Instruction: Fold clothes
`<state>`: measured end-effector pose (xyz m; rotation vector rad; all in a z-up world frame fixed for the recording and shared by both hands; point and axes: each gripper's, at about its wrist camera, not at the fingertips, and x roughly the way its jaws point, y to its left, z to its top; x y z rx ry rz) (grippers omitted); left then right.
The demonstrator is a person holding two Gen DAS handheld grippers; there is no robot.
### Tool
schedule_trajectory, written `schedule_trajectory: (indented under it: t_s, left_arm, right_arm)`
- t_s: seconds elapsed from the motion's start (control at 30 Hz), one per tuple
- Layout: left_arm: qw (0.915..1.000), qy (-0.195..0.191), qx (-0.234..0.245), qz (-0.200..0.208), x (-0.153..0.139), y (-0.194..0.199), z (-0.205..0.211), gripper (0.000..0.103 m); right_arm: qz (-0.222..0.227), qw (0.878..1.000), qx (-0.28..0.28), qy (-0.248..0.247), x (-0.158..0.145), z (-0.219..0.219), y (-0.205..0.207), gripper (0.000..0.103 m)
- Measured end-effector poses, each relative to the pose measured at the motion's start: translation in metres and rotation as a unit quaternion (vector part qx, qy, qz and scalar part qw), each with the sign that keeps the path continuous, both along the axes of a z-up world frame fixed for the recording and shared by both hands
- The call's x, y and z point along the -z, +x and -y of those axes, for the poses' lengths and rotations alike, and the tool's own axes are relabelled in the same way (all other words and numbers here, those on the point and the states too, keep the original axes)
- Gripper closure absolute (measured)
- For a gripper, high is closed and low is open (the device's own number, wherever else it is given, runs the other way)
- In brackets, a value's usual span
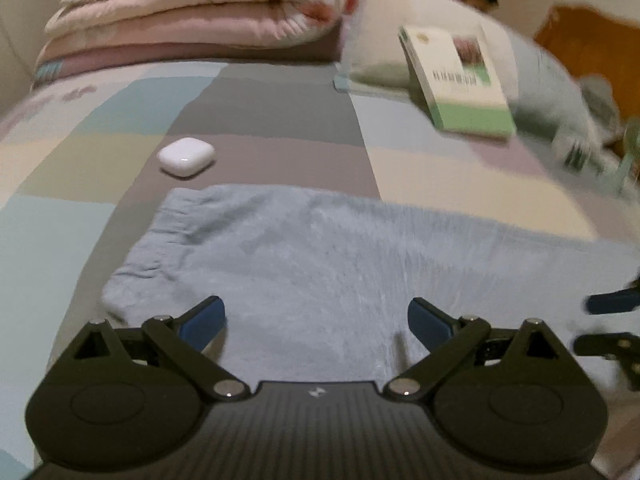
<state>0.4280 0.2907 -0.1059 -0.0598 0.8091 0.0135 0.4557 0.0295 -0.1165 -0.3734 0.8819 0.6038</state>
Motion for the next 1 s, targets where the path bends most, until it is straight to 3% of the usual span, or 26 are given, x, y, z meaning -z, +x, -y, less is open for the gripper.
schedule_trajectory:
  t_s: [0.1, 0.23, 0.3, 0.4, 0.5, 0.57, 0.6, 0.63, 0.7, 0.77, 0.9, 1.0]
  left_arm:
    - [0.9991, 0.032, 0.015, -0.025, 0.015, 0.004, 0.007, 0.004]
    - [0.9988, 0.034, 0.017, -0.032, 0.012, -0.001, -0.004, 0.002]
    - [0.9985, 0.047, -0.003, -0.029, 0.007, -0.003, -0.007, 0.002]
    - [0.9991, 0.036, -0.003, -0.021, 0.006, -0.004, -0.008, 0.002]
    - [0.9984, 0.043, 0.001, -0.035, 0.014, 0.002, -0.005, 0.002]
    - [0.9986, 0.042, 0.001, -0.033, 0.013, 0.002, -0.004, 0.002]
    - [0.9986, 0.042, 0.001, -0.032, 0.012, 0.001, -0.005, 0.002]
    - [0.9987, 0.042, 0.001, -0.031, 0.011, 0.000, -0.005, 0.002]
    - [0.9987, 0.042, -0.003, -0.030, 0.011, 0.001, -0.006, 0.002]
    - [0.9987, 0.040, -0.006, -0.031, 0.011, 0.002, -0.007, 0.002]
    - [0.9985, 0.042, -0.013, -0.032, 0.012, 0.004, -0.008, 0.002]
    - [0.9982, 0.050, -0.020, -0.025, 0.009, 0.002, -0.008, 0.002]
  right_arm:
    - [-0.023, 1.000, 0.001, -0.006, 0.012, 0.010, -0.017, 0.055]
    - [-0.024, 1.000, 0.006, -0.011, 0.009, 0.029, -0.041, 0.053]
    - [-0.003, 1.000, 0.004, -0.007, -0.003, 0.034, -0.053, 0.053]
    - [0.032, 0.999, -0.032, -0.008, -0.009, 0.027, -0.067, 0.053]
    - [0.053, 0.995, -0.074, -0.028, 0.001, 0.008, -0.080, 0.055]
    - [0.081, 0.990, -0.092, -0.069, 0.013, -0.004, -0.083, 0.070]
    - [0.097, 0.986, -0.096, -0.095, 0.019, -0.008, -0.084, 0.095]
    - [0.114, 0.982, -0.096, -0.115, 0.021, -0.010, -0.084, 0.099]
    - [0.123, 0.983, -0.097, -0.098, 0.008, -0.007, -0.084, 0.099]
    - [0.102, 0.989, -0.092, -0.057, -0.016, 0.002, -0.080, 0.098]
    - [-0.021, 0.995, -0.098, -0.010, -0.024, 0.017, -0.062, 0.092]
    - [0.028, 0.996, -0.081, -0.016, -0.034, 0.027, -0.069, 0.086]
